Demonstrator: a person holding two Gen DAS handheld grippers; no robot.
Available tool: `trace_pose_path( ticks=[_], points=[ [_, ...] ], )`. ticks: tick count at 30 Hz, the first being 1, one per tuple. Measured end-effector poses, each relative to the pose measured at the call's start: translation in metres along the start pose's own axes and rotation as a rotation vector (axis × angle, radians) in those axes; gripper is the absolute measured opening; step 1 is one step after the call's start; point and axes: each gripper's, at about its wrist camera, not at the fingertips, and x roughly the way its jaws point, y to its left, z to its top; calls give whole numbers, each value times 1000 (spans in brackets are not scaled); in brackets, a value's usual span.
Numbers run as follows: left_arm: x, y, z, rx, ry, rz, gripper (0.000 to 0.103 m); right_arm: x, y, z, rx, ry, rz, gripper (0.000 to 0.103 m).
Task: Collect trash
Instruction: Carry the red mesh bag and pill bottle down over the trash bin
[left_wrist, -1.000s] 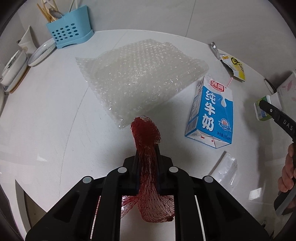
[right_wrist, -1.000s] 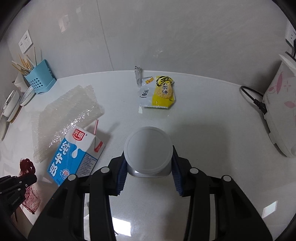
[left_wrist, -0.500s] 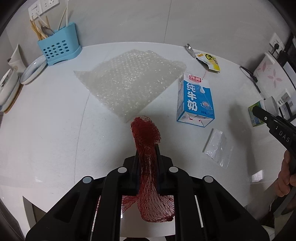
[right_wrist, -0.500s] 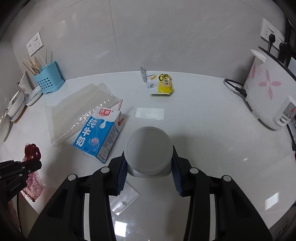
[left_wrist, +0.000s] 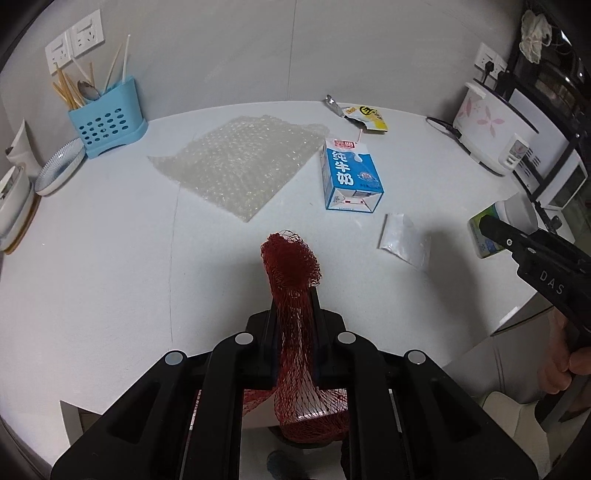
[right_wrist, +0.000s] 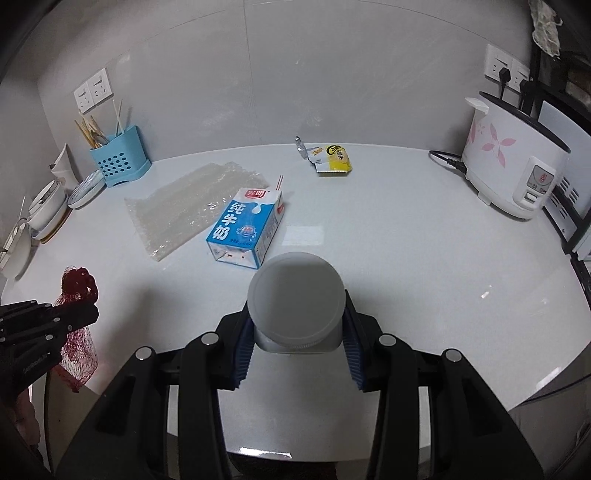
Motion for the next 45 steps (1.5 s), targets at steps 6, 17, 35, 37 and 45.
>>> trace_pose_path(
  ticks=[6,17,35,37,45],
  points=[
    [-27,7,-40,35,-19,-27,11,-34,22,-40,12,-20,-6,40],
    [-69,18,-129,89,-8,-51,11,-91,72,-130,24,-14,11,40],
    [-13,7,-225,9,85,-88,11,-59,74,-237,-27,170,-3,40],
    [2,6,-235,-24,96,-74,11,-42,69,-248,-42,200,-2,40],
    [61,-8,-280,-91,141,-69,11,14,48,-291,-73,272,47,40]
  ],
)
